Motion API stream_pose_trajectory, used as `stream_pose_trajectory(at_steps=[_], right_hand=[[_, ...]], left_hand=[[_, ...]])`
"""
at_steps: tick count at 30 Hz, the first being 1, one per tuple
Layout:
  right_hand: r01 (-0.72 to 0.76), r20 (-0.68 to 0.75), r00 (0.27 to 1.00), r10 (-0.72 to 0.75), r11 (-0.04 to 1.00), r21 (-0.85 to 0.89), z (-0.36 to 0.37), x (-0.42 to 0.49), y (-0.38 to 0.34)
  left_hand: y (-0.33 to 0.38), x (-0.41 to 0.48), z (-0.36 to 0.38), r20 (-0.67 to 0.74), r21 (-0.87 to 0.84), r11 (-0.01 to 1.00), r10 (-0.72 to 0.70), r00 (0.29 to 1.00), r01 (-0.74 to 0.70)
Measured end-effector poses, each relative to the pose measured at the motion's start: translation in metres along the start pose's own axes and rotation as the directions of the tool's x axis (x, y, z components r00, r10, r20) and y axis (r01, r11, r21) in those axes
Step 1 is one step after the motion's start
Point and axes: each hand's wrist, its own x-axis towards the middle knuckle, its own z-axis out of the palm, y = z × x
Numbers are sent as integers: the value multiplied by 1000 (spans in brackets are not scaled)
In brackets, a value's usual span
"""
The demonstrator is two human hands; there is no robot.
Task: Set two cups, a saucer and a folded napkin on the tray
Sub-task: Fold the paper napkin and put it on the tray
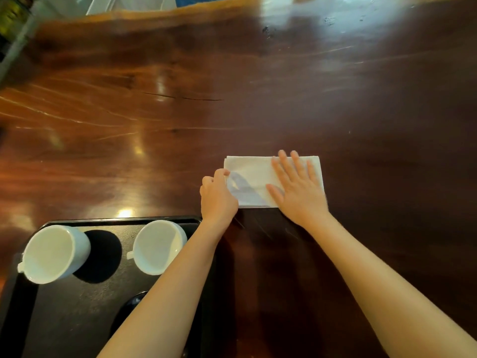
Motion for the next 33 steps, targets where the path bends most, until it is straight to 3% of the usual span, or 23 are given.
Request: stream_pose_trajectory(at_steps=[5,9,11,15,18,21,23,25,27,33], right_hand=[[-121,30,992,120,992,19,-8,-20,34],[-162,34,986,160,986,37,-4,-22,27],[-188,25,982,187,981,49,-2,-25,22],[-261,-38,963,266,961,94,2,-42,5],[-386,-48,916,398,909,158,5,-57,-16],[-483,31,873,486,858,176,0,-69,-38],[-418,5,906,423,894,164,-8,-74,-43],[-206,-51,975,218,962,179,-14,-73,-40],[-15,-13,1000,17,986,166,-17,-64,-35],[37,4,999,-37,999,16,-19,-41,-12]], left_hand=[[4,2,1,35,25,999,-37,999,36],[18,12,-8,91,-99,961,-251,964,260],[25,17,-15,161,-95,953,-271,949,288],[39,18,-24,194,11,992,-123,973,123],[44,3,-24,126,-55,998,-18,992,25],[41,-15,-21,126,-101,994,50,991,-37],[37,-22,-22,93,-88,993,90,992,-82],[33,-27,-23,45,-95,987,136,990,-131],[32,-33,-23,11,-127,977,171,985,-169],[33,-49,-11,-81,-102,963,244,966,-251]])
